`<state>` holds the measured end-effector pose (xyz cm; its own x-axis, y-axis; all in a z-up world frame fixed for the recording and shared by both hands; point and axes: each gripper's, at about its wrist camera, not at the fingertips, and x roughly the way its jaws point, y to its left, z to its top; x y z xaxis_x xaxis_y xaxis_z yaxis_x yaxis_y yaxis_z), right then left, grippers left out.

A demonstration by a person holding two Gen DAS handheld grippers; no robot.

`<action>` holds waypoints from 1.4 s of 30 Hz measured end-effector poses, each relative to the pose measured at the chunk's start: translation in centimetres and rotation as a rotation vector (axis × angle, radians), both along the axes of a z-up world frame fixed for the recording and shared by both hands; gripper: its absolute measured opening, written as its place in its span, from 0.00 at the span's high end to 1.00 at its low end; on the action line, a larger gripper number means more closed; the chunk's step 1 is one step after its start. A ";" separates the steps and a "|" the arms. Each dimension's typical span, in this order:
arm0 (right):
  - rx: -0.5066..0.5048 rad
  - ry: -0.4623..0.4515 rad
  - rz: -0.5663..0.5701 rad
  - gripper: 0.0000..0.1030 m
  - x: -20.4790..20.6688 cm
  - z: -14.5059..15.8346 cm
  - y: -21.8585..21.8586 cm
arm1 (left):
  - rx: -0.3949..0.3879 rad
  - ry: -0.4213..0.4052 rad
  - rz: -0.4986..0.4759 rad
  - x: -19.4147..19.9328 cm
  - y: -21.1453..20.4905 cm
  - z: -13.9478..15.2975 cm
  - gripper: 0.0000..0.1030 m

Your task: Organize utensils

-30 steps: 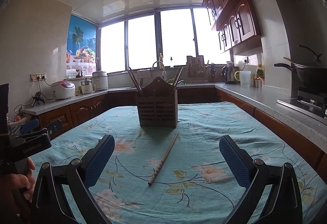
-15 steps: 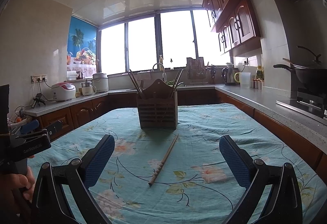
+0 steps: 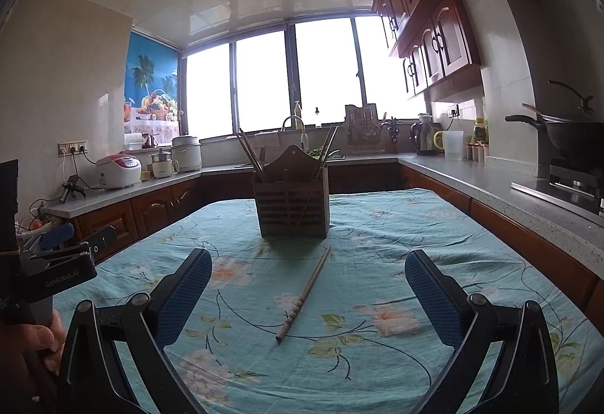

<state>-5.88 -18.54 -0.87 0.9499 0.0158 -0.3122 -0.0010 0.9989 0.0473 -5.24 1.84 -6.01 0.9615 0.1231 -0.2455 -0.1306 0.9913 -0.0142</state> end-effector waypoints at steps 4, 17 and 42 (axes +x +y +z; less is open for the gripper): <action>0.006 -0.001 0.002 0.00 0.1 0.0 -0.1 | 0.011 0.005 0.002 0.1 -0.2 0.1 0.01; 0.016 0.003 0.003 0.00 0.2 -0.1 -0.1 | 0.009 0.001 -0.006 -0.1 -0.5 0.2 0.01; 0.045 0.033 0.012 0.00 1.0 -0.7 -0.2 | 0.017 0.023 -0.022 0.4 -1.7 0.2 0.01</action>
<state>-4.86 -18.77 -1.60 0.9388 0.0418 -0.3418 -0.0108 0.9957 0.0921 -4.89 0.10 -5.83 0.9582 0.1065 -0.2654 -0.1091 0.9940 0.0049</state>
